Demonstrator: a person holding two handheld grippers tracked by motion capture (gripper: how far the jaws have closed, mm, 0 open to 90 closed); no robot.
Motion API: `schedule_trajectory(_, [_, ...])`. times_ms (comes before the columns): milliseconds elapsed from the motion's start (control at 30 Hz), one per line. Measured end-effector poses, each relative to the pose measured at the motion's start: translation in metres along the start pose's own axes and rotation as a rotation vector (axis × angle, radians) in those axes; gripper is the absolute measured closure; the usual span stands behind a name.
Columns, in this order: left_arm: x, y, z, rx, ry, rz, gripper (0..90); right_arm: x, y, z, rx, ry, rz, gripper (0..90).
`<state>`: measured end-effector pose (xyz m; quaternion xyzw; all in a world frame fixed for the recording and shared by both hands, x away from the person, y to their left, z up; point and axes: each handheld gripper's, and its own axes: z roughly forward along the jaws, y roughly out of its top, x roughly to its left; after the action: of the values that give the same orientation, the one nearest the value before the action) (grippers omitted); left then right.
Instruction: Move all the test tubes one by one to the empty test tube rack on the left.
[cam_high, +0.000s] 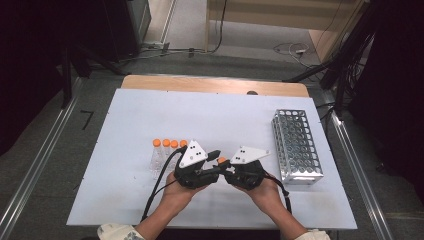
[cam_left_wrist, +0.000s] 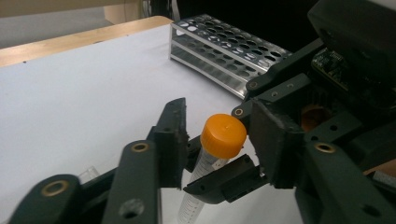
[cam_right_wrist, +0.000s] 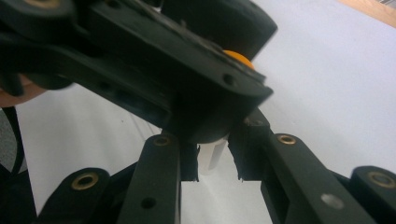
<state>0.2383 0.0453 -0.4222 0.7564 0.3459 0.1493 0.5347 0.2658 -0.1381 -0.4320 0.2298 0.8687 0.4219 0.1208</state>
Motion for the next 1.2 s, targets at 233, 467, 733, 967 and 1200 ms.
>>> schedule_trajectory(233, [-0.001, -0.001, 0.001, 0.003, -0.001, 0.017, 69.0, 0.0, 0.0, 0.0, 0.002, 0.001, 0.002, 71.6])
schedule_trajectory(467, [-0.001, 0.001, -0.001, -0.015, 0.0, 0.019, 70.5, 0.0, 0.0, -0.001, -0.009, 0.0, 0.0, 68.1])
schedule_trajectory(733, [0.012, 0.02, -0.019, -0.089, 0.013, -0.007, 70.5, -0.003, 0.002, -0.004, 0.002, 0.024, 0.025, 27.0])
schedule_trajectory(967, [0.032, 0.032, -0.043, -0.158, 0.058, -0.048, 70.5, -0.007, -0.001, -0.005, 0.007, -0.003, 0.048, 19.8])
schedule_trajectory(1200, [0.05, 0.03, -0.051, -0.161, 0.162, -0.052, 70.5, -0.012, -0.005, -0.006, 0.009, -0.021, 0.063, 20.0])
